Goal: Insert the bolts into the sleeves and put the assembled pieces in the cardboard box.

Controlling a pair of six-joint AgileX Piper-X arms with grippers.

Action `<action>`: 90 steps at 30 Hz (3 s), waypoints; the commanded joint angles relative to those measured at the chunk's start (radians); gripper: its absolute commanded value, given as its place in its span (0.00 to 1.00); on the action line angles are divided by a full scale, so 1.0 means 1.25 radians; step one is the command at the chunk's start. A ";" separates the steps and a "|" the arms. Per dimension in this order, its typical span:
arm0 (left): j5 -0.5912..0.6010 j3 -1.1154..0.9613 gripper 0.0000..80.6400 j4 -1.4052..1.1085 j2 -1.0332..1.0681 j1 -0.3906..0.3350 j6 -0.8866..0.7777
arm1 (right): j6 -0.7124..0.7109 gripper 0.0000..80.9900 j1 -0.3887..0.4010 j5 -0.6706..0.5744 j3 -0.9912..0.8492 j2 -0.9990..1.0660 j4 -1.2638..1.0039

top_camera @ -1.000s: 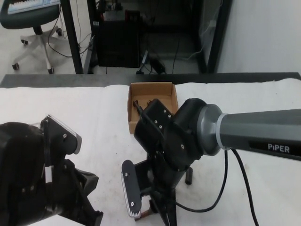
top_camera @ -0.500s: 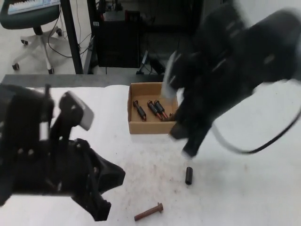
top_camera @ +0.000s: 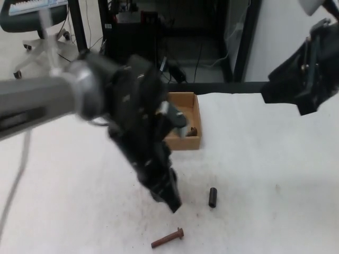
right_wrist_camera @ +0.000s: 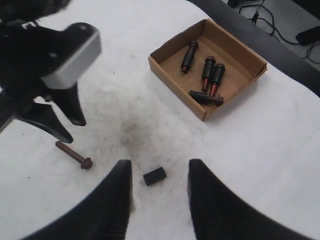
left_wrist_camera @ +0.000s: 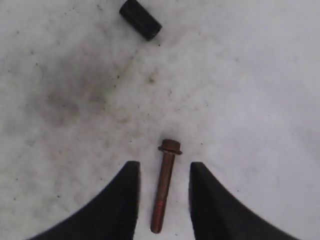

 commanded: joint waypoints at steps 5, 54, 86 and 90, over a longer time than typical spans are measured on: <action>-0.081 -0.083 0.43 0.107 0.073 -0.040 0.063 | 0.006 0.44 -0.005 -0.015 -0.007 -0.007 0.015; -0.139 0.029 0.43 0.022 0.137 -0.090 -0.036 | 0.006 0.44 -0.005 -0.015 -0.007 -0.007 0.012; -0.139 0.031 0.00 -0.048 0.154 -0.090 -0.036 | 0.006 0.41 -0.005 -0.011 -0.007 -0.007 0.012; -0.139 0.030 0.00 -0.053 0.135 -0.086 -0.084 | 0.006 0.31 -0.005 0.021 -0.007 -0.007 0.016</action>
